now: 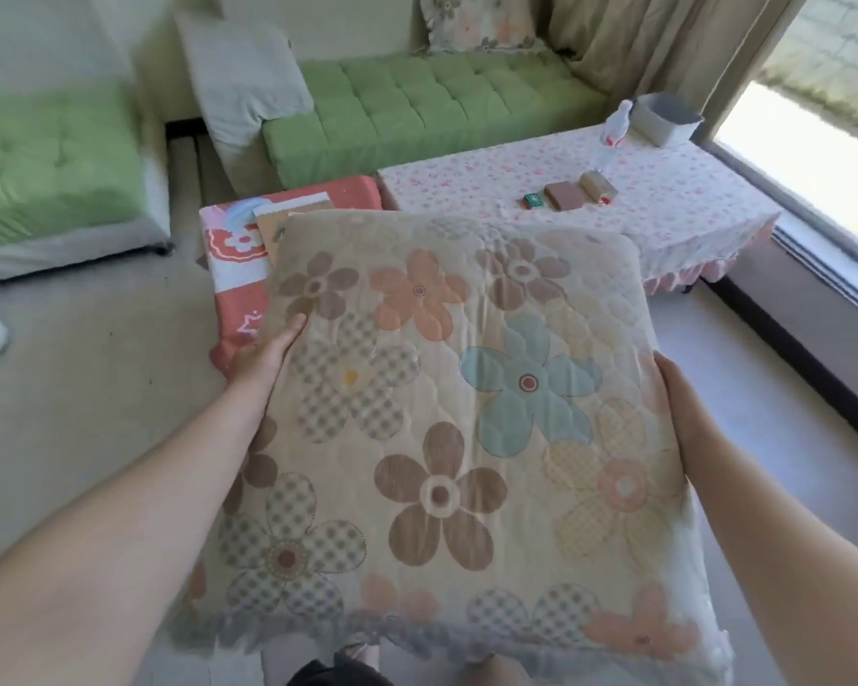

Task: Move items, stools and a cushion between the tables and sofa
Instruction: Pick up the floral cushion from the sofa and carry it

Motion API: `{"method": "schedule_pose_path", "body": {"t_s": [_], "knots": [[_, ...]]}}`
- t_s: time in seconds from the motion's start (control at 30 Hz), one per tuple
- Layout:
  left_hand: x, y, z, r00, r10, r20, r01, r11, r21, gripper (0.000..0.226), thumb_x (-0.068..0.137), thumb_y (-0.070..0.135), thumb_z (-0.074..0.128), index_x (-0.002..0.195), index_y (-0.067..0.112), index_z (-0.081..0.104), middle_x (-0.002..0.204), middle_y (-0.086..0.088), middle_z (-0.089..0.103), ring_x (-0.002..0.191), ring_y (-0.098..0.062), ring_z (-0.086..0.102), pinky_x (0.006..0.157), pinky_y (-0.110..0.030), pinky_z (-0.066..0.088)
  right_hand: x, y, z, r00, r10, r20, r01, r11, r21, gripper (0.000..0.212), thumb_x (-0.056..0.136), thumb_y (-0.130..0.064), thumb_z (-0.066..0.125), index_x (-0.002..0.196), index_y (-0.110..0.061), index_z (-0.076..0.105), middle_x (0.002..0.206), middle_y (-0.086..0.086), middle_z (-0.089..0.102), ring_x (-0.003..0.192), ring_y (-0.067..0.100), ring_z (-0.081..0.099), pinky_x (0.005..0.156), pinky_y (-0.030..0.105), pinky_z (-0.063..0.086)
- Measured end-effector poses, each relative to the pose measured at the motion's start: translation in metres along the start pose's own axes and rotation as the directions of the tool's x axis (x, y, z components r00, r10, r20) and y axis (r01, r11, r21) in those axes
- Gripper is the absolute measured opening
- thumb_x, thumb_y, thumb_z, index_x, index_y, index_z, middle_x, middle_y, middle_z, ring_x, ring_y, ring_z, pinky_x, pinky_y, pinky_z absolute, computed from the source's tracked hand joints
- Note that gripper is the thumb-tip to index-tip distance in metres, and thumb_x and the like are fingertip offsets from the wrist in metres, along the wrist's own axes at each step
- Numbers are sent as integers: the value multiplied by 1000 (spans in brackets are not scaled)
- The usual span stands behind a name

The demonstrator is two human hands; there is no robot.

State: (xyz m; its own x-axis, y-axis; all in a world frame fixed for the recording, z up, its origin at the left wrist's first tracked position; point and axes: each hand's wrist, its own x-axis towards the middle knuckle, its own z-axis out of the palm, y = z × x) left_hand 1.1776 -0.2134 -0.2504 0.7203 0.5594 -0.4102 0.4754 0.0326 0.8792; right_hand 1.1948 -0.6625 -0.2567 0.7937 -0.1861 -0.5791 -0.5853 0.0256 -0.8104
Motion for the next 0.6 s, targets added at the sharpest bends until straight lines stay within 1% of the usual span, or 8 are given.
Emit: {"method": "schedule_pose_path", "body": {"t_s": [0.03,0.1,0.17,0.27,0.37,0.47,0.53,0.6], "knots": [[-4,-7,2,999,-9,-52,8,1000,-18,88,47,67,71,119,18,63,119,0,65,111,-24,61,102,-36,44,19,-7,1,999,9,45,-7,999,-34,57,71,-68,51,104,-26,72,99,7,73,88,23,70,76,39,51],[-12,-20,7,990,-51,-128,46,998,-40,82,50,66,71,118,20,64,115,0,65,110,-23,61,101,-36,45,43,-15,2,995,36,88,-26,993,-111,61,67,-70,53,105,-26,71,107,10,71,99,29,66,90,48,50],[-21,-35,8,978,-127,-166,116,991,-74,89,47,70,70,119,18,63,117,-4,65,109,-25,62,101,-40,45,66,-19,5,991,67,120,-45,983,-177,70,61,-74,55,108,-25,70,113,13,68,106,33,63,99,53,44],[-34,-57,6,948,-239,-210,220,969,-109,97,37,78,66,114,19,65,104,-3,67,96,-26,63,90,-37,49,89,-21,14,982,98,161,-55,966,-253,79,55,-77,56,112,-23,68,115,13,67,105,34,63,100,53,44],[-47,-86,2,902,-317,-292,284,947,-152,90,42,76,67,111,18,66,92,-3,66,86,-27,62,81,-37,48,104,-14,29,969,151,194,-79,938,-336,83,53,-77,56,114,-21,66,113,13,68,103,34,64,98,52,46],[-53,-111,-5,873,-360,-328,320,932,-170,79,57,71,68,113,15,65,91,-5,66,83,-26,62,77,-36,48,110,1,42,960,194,205,-102,915,-390,85,53,-77,54,115,-19,65,111,13,68,102,33,64,98,51,47],[-48,-127,-10,856,-380,-351,340,925,-171,78,60,69,69,115,14,64,89,-3,65,80,-25,61,73,-34,48,115,15,53,964,204,172,-114,898,-425,89,52,-77,53,117,-17,63,112,13,67,102,31,63,98,50,47],[-42,-141,-13,843,-410,-348,367,911,-186,80,60,69,69,117,13,63,99,-6,67,90,-28,63,82,-37,49,119,27,63,972,194,136,-114,884,-452,87,54,-76,51,113,-14,64,110,12,66,100,30,63,96,48,48]]}}
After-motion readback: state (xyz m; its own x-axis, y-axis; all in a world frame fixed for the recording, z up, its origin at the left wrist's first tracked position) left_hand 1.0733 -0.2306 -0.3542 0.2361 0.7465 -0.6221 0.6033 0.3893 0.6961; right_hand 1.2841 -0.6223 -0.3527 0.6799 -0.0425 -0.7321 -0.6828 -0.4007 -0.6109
